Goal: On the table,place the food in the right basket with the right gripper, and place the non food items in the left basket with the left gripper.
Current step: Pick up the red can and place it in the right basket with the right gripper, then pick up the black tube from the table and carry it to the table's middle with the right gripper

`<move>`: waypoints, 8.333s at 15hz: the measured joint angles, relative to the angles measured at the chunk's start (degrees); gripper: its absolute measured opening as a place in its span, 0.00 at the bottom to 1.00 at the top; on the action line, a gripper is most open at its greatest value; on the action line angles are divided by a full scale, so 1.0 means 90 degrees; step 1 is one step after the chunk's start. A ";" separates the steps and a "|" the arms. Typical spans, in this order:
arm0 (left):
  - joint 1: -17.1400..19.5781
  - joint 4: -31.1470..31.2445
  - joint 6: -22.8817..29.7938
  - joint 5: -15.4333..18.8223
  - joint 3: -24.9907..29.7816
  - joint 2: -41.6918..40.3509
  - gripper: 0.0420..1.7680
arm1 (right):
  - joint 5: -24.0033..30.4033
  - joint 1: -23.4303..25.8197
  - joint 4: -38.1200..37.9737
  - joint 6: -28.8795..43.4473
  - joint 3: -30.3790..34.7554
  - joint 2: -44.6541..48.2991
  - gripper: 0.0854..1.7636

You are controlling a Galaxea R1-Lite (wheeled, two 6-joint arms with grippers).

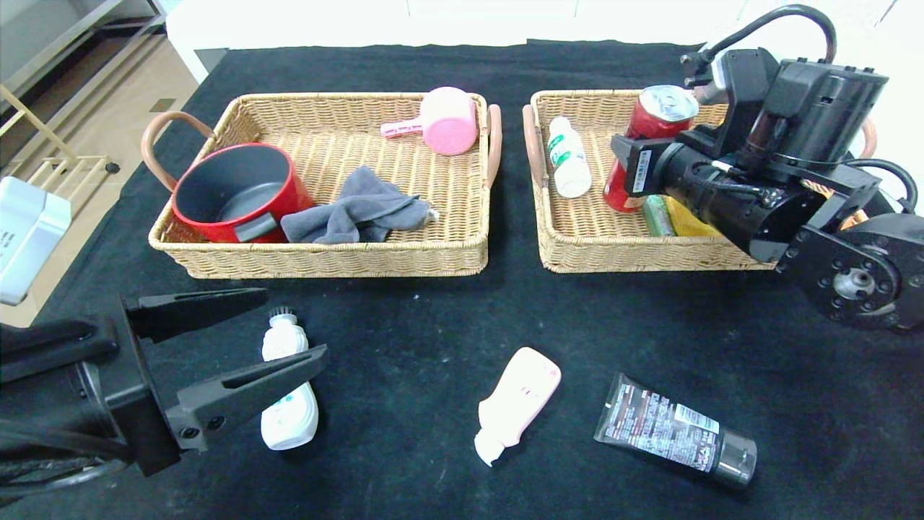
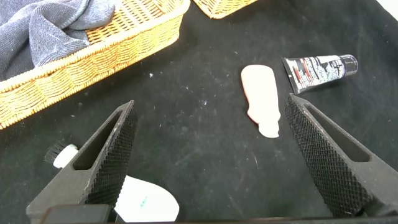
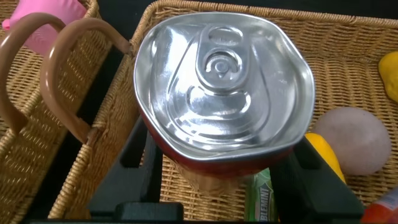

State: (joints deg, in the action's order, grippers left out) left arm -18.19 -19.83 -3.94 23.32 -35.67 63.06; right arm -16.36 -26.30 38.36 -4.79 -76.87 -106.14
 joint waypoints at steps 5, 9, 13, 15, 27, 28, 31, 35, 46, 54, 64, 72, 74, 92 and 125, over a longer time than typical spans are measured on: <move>0.0000 0.0000 -0.0008 0.0000 0.0000 0.0000 0.97 | -0.0023 0.0016 0.0018 0.0015 -0.0068 -0.0163 0.57; 0.0000 0.0000 -0.0009 0.0000 -0.0003 0.0000 0.97 | -0.0014 0.0012 0.0007 0.0028 -0.0066 -0.0169 0.73; -0.0005 0.0000 -0.0008 0.0000 -0.0003 0.0005 0.97 | -0.0011 0.0009 -0.0073 0.0022 -0.0003 -0.0064 0.83; -0.0003 0.0000 -0.0009 0.0000 -0.0003 0.0005 0.97 | -0.0011 -0.0027 -0.0260 0.0007 0.0110 0.0129 0.86; -0.0012 0.0008 -0.0018 0.0000 0.0034 0.0046 0.97 | 0.0404 -0.0676 -0.4360 -0.0355 0.1716 0.2846 0.94; -0.0018 0.0015 -0.0018 0.0000 0.0038 0.0058 0.97 | 0.0443 -0.0676 -0.4967 -0.0653 0.1724 0.3004 0.95; -0.0043 0.0012 -0.0018 0.0000 0.0068 0.0129 0.97 | 0.0465 -0.0819 -0.6624 -0.1498 0.1535 0.3296 0.95; -0.0068 0.0018 -0.0018 0.0000 0.0084 0.0205 0.97 | 0.0431 -0.1356 -0.8552 -0.2318 0.1032 0.3393 0.96; -0.0068 0.0018 -0.0066 0.0003 0.0080 0.0214 0.97 | -0.0354 -0.1953 -0.8817 -0.2450 0.1051 0.2370 0.96; -0.0068 0.0018 -0.0077 0.0000 0.0077 0.0187 0.97 | -0.0599 -0.2131 -0.8785 -0.2388 0.1042 0.1923 0.96; -0.0077 0.0027 -0.0085 0.0000 0.0087 0.0190 0.97 | -0.0668 -0.2030 -0.8390 -0.2389 0.1180 0.1528 0.96; -0.0080 0.0023 -0.0088 0.0000 0.0087 0.0182 0.97 | -0.0668 -0.2036 -0.8258 -0.2385 0.1241 0.1363 0.96; -0.0080 0.0023 -0.0088 0.0000 0.0087 0.0184 0.97 | -0.0660 -0.2033 -0.8253 -0.2377 0.1253 0.1345 0.77; -0.0116 0.0015 -0.0077 0.0003 0.0111 0.0221 0.97 | -0.0672 -0.2155 -0.8253 -0.2248 0.1201 0.1501 0.41; 0.0098 0.0000 -0.0056 -0.0099 -0.0066 0.0092 0.97 | 0.0367 -0.3369 -0.5723 0.4078 -0.1953 -0.0943 0.39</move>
State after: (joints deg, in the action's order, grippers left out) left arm -17.31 -19.83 -4.44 22.43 -36.27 63.89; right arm -13.06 -56.61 -13.14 31.91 -94.45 -114.63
